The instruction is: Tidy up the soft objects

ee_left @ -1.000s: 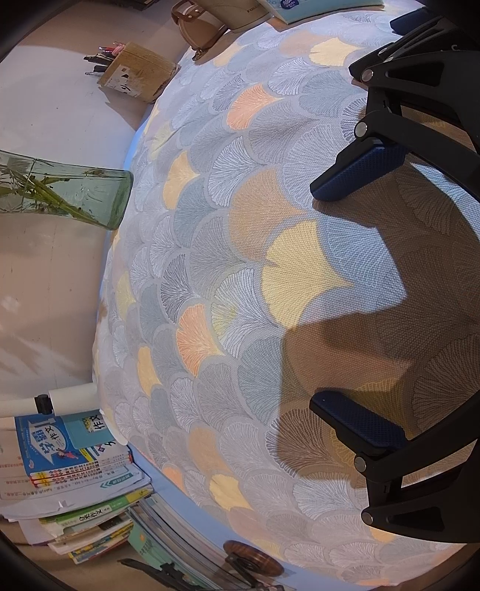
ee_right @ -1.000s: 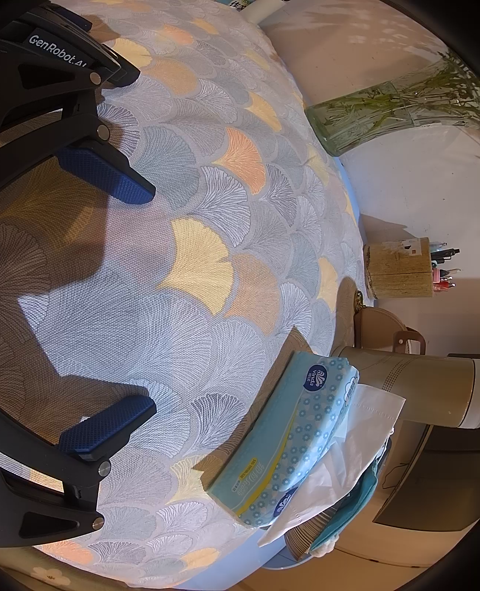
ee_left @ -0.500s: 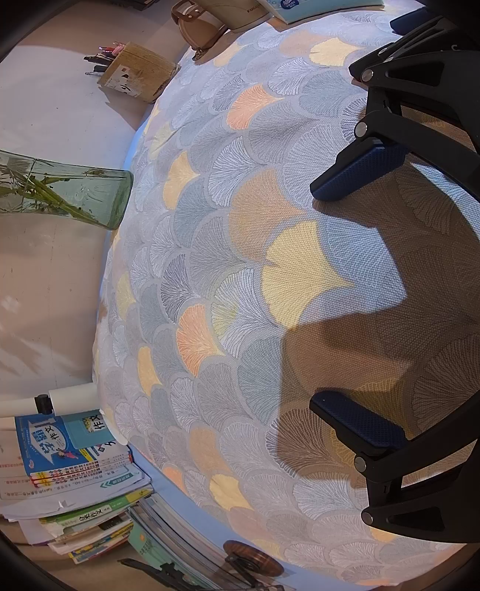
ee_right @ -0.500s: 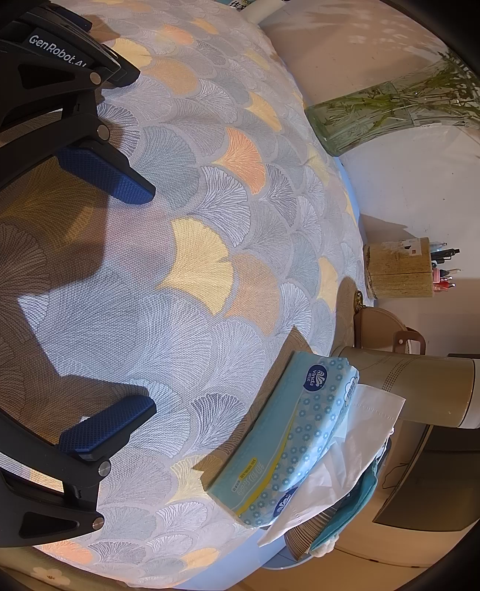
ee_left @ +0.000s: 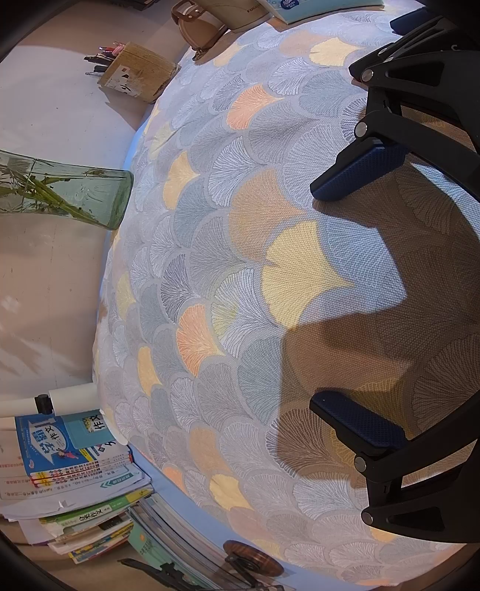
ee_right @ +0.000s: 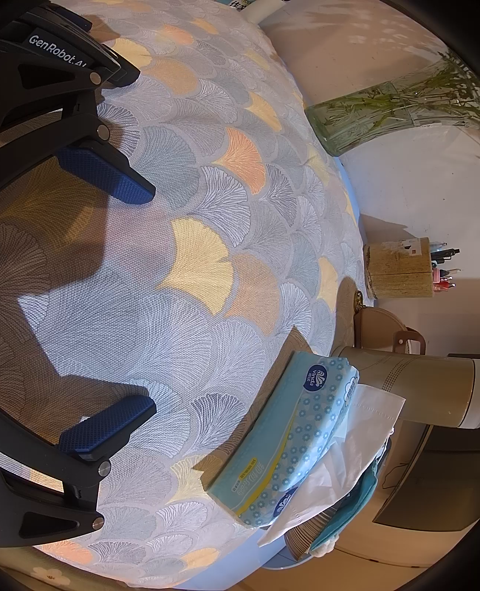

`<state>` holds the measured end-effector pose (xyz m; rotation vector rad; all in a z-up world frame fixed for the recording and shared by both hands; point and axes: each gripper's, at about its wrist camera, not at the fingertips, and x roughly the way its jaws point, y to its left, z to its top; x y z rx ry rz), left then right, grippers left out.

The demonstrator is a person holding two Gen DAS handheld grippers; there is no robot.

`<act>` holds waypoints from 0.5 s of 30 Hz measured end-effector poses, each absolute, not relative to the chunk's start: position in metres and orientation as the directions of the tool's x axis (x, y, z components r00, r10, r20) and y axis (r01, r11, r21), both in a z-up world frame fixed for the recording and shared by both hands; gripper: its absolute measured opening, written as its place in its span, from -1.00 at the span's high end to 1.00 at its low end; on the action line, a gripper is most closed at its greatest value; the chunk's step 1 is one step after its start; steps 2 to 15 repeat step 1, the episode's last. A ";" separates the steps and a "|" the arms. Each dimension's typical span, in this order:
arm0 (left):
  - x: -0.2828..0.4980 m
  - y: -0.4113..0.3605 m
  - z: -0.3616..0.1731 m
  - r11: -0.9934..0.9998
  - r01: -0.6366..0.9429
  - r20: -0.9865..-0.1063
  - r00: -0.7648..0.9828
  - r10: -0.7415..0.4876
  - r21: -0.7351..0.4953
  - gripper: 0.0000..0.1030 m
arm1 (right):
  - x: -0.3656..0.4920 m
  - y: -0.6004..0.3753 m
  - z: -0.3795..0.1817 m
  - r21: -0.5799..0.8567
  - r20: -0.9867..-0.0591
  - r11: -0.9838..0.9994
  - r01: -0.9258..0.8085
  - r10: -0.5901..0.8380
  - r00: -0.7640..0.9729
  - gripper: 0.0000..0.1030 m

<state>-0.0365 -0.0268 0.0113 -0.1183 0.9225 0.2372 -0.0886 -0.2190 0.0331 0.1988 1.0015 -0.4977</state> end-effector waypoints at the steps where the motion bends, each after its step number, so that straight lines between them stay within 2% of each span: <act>1: -0.036 -0.028 0.011 0.967 -0.253 -0.801 0.579 0.153 0.002 -0.99 | -0.089 -0.219 0.033 -0.064 -0.844 0.871 0.487 -0.308 0.439 -1.00; 15: -0.036 -0.028 0.011 0.967 -0.253 -0.801 0.579 0.153 0.002 -0.99 | -0.089 -0.219 0.033 -0.064 -0.844 0.871 0.487 -0.308 0.439 -1.00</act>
